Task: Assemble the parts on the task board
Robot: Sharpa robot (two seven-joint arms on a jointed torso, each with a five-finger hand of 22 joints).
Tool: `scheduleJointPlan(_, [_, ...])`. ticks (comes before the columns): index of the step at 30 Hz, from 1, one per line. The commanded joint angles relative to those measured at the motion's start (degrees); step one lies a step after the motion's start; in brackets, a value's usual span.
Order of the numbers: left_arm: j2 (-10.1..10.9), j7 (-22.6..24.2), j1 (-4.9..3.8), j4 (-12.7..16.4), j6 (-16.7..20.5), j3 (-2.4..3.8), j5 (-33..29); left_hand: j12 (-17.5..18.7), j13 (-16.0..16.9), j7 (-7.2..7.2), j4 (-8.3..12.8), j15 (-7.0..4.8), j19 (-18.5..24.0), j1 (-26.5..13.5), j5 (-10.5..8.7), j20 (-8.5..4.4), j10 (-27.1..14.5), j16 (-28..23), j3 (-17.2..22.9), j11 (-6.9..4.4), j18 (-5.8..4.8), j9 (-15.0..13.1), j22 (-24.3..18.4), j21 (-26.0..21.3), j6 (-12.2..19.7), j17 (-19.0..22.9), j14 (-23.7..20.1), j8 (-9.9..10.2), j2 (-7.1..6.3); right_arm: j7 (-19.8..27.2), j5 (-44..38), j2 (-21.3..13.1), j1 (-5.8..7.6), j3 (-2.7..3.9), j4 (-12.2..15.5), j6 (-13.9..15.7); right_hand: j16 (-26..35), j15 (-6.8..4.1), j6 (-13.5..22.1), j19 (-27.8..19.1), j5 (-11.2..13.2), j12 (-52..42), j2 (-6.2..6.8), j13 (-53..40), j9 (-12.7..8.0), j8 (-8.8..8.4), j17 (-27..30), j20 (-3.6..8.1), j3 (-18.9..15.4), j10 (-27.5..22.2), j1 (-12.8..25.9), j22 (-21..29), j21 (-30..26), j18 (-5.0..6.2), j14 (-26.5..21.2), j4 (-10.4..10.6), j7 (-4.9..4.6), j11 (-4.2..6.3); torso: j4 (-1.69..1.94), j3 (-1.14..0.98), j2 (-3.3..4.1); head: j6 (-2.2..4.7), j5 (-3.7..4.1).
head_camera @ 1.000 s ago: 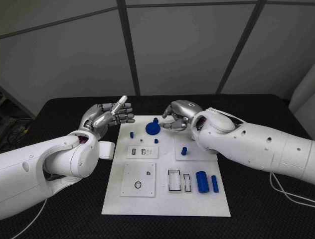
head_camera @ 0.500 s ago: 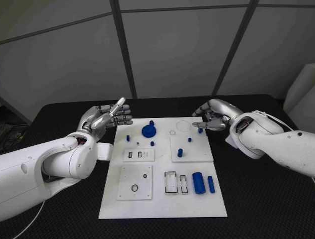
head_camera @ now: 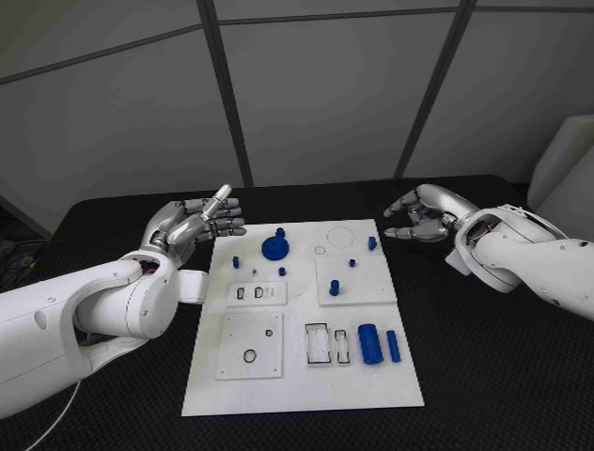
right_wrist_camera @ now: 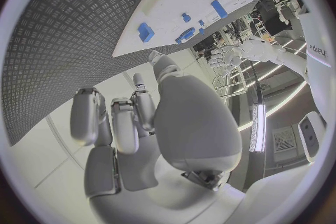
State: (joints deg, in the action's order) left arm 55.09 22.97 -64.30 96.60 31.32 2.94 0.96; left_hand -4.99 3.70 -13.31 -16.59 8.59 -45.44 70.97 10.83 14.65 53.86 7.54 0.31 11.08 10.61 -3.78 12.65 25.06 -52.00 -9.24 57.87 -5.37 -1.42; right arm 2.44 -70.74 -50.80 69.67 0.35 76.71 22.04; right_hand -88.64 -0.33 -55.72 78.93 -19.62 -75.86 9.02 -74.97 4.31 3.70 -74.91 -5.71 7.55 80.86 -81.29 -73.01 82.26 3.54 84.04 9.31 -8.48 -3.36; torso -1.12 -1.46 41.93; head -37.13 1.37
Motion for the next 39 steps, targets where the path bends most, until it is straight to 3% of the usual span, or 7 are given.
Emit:
scheduleJointPlan(1, [0.0,0.1,-0.04,-0.2,-0.8,0.05,0.4,0.2,0.0,-0.02,0.0,0.07,0.4,0.4,-0.23,0.05,-0.2,-0.3,-0.3,-0.02,-0.36,0.0,0.0,0.1,0.1,-0.1,-0.4,0.2,-0.02,1.9,1.1,0.5,-0.06,0.02,-1.0,-2.4,0.3,-0.18,0.4,-0.4,0.2,0.2,0.05,-1.6,-0.1,-0.17,-10.9,-0.15,-0.1,-0.4,-0.6,0.0,-0.3,0.1,5.0,-0.1,-0.03,-0.16,-0.05,0.14,0.02,-0.08,0.05])
scheduleJointPlan(17, [0.1,-0.2,-0.02,-0.5,-0.9,0.04,0.4,0.3,0.0,-0.07,0.0,0.09,0.5,0.5,-0.24,0.08,-0.3,-0.4,-0.3,-0.01,-0.36,0.0,0.0,0.1,0.1,-0.1,-0.4,0.3,-0.07,2.2,1.1,3.5,-1.9,0.01,-3.5,-4.6,0.2,-0.03,-0.6,-0.3,-0.2,-0.4,-0.68,-2.2,0.1,0.43,-11.1,-0.28,0.0,0.1,-1.3,-0.1,-0.3,0.08,5.1,-0.1,-0.19,-0.32,-0.03,0.28,0.03,-0.39,-0.08])
scheduleJointPlan(28, [0.1,-0.2,-0.02,-0.6,-0.8,0.04,0.4,0.3,0.0,-0.11,0.0,0.11,0.6,0.5,-0.24,0.1,-0.4,-0.5,-0.4,0.02,-0.36,0.0,0.0,0.1,0.2,-0.1,-0.5,0.4,-0.09,2.3,0.9,4.2,-2.13,0.02,-4.1,-4.9,0.2,0.01,-1.1,-0.2,-0.4,-0.6,-0.81,-2.4,0.2,0.63,-11.4,-0.31,0.0,0.2,-1.5,-0.2,-0.2,0.05,5.1,-0.2,-0.28,-0.37,-0.07,0.24,0.09,-0.23,-0.25])
scheduleJointPlan(39, [0.0,-0.3,-0.02,-0.6,-0.9,0.04,0.4,0.3,0.0,-0.11,0.0,0.11,0.6,0.5,-0.24,0.1,-0.4,-0.5,-0.4,0.02,-0.36,0.0,0.0,0.1,0.2,-0.1,-0.5,0.4,-0.09,2.2,0.4,5.1,-2.14,0.02,-5.0,-5.6,0.0,0.0,-2.5,0.1,-0.3,-1.3,-1.62,-3.1,0.4,1.09,-11.7,-0.34,0.4,0.8,-2.1,-0.7,0.0,-0.03,5.2,-0.4,-0.19,-0.31,-0.07,0.27,0.07,-0.58,-0.19])
